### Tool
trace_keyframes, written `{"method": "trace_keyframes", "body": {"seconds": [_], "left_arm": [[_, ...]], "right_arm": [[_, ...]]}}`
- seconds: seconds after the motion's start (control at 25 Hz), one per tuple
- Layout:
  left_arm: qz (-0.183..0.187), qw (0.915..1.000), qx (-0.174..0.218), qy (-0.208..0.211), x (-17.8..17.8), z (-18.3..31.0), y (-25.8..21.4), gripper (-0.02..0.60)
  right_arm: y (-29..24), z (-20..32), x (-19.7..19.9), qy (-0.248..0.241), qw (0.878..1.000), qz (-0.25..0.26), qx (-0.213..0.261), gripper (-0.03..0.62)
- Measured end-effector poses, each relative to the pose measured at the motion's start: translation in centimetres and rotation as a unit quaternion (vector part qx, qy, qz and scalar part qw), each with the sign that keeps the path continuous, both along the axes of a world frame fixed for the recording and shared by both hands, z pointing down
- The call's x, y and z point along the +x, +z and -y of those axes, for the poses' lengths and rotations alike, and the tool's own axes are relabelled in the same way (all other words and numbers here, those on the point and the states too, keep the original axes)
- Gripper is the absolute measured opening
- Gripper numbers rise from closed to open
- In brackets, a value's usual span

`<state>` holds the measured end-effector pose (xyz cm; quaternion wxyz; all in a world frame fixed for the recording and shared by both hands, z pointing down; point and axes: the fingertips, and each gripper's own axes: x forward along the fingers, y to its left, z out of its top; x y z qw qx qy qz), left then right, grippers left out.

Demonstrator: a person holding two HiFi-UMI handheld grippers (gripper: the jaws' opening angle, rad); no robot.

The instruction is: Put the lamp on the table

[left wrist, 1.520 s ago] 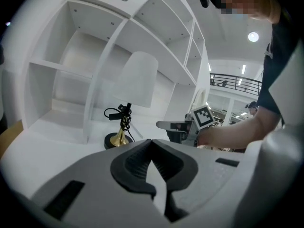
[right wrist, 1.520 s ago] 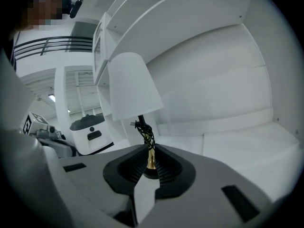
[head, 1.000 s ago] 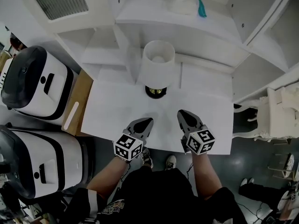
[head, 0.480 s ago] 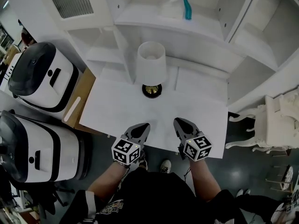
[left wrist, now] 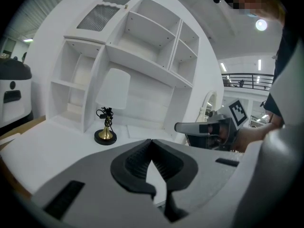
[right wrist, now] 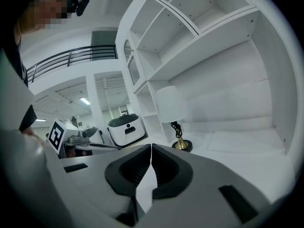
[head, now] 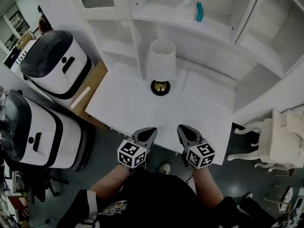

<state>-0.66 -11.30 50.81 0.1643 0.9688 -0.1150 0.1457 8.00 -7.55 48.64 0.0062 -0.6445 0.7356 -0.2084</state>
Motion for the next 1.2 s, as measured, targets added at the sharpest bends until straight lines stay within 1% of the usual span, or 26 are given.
{"method": "trace_keyframes", "body": {"seconds": [0.24, 0.6, 1.2], "left_arm": [[-0.006, 1.0, 0.001, -0.005, 0.1, -2.6, -0.1, 0.006], [-0.005, 1.0, 0.007, -0.003, 0.5, -5.0, -0.4, 0.006], [0.002, 0.9999, 0.003, -0.014, 0.3, -6.1, 0.0, 0.006]], "right_arm": [[-0.1, -2.2, -1.0, -0.018, 1.0, -0.008, 0.001, 0.028], [0.1, -4.9, -0.3, -0.014, 1.0, -0.003, 0.002, 0.026], [1.1, -5.5, -1.5, -0.043, 0.999, 0.006, -0.003, 0.026]]}}
